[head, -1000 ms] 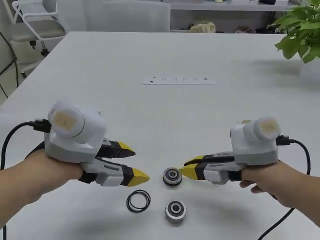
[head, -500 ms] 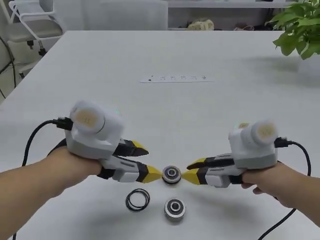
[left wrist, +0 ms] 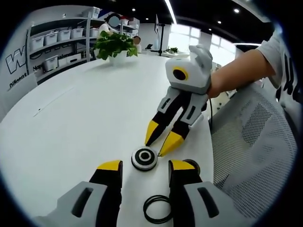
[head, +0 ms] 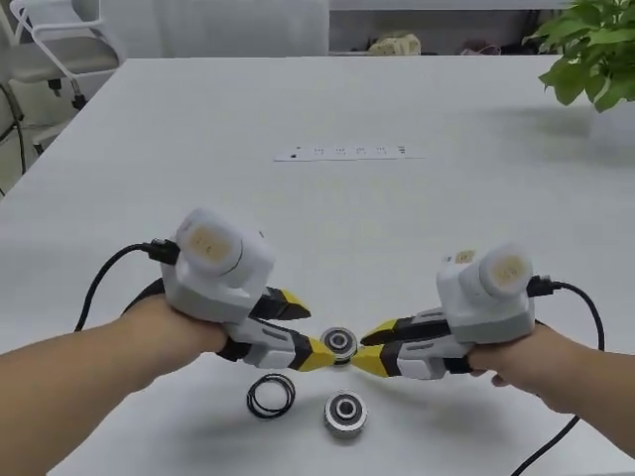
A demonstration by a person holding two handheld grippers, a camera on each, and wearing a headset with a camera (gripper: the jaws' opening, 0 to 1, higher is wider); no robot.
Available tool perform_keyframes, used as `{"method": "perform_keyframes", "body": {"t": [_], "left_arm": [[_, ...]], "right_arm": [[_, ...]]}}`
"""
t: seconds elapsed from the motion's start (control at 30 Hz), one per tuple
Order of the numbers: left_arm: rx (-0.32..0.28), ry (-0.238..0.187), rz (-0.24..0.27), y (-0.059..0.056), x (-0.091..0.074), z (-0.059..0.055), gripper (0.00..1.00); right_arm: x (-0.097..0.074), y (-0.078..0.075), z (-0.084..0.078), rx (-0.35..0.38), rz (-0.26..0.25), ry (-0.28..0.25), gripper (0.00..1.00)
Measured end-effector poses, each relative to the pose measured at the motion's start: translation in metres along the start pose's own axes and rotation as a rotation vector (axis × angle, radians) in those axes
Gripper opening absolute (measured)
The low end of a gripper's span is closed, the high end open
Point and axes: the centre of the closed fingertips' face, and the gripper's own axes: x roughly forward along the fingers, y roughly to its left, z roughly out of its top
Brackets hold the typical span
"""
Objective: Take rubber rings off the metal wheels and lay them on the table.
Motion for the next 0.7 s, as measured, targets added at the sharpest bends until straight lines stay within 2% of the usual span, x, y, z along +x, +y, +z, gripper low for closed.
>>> {"method": "perform_keyframes", "body": {"t": [0.37, 0.7], "left_arm": [[0.009, 0.024, -0.03, -0.008, 0.016, -0.002, 0.31], [0.013, 0.031, -0.034, -0.006, 0.022, -0.001, 0.21]], "right_arm": [[0.003, 0.001, -0.001, -0.014, 0.003, 0.0, 0.16], [0.004, 0.0, -0.001, -0.014, 0.004, -0.007, 0.15]]}}
